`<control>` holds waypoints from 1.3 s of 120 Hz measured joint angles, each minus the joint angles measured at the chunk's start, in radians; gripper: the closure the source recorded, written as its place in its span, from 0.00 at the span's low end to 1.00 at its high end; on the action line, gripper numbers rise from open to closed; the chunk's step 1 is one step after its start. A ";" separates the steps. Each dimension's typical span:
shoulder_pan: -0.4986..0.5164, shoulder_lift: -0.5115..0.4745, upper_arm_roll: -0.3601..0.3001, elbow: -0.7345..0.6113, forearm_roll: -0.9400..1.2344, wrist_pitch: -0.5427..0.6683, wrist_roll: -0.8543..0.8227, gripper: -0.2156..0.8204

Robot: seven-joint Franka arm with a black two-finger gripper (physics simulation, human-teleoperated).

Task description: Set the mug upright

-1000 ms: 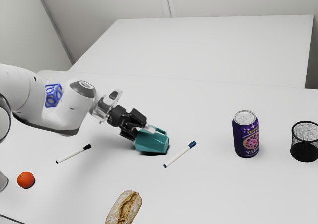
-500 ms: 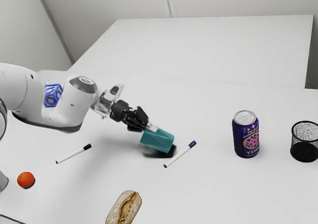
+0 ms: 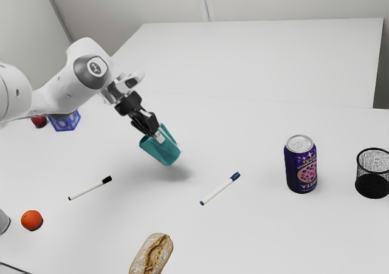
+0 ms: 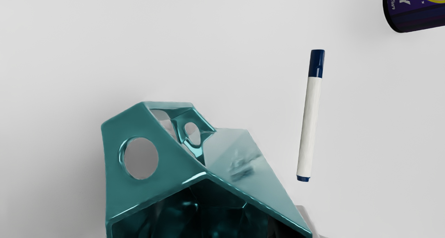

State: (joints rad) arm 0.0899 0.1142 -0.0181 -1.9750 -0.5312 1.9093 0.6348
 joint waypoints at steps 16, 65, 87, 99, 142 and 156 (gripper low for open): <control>-0.002 -0.015 -0.023 0.003 0.223 0.031 -0.064 0.96; -0.009 -0.011 -0.057 -0.111 0.462 0.249 -0.201 0.97; -0.012 -0.007 -0.058 -0.134 0.477 0.288 -0.239 0.97; -0.012 0.005 -0.058 -0.137 0.480 0.301 -0.256 0.97; -0.012 0.009 -0.059 -0.144 0.470 0.318 -0.293 0.47; -0.011 -0.039 -0.061 -0.132 0.464 0.299 -0.298 0.36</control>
State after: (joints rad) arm 0.0788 0.0756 -0.0792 -2.1070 -0.0670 2.2082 0.3368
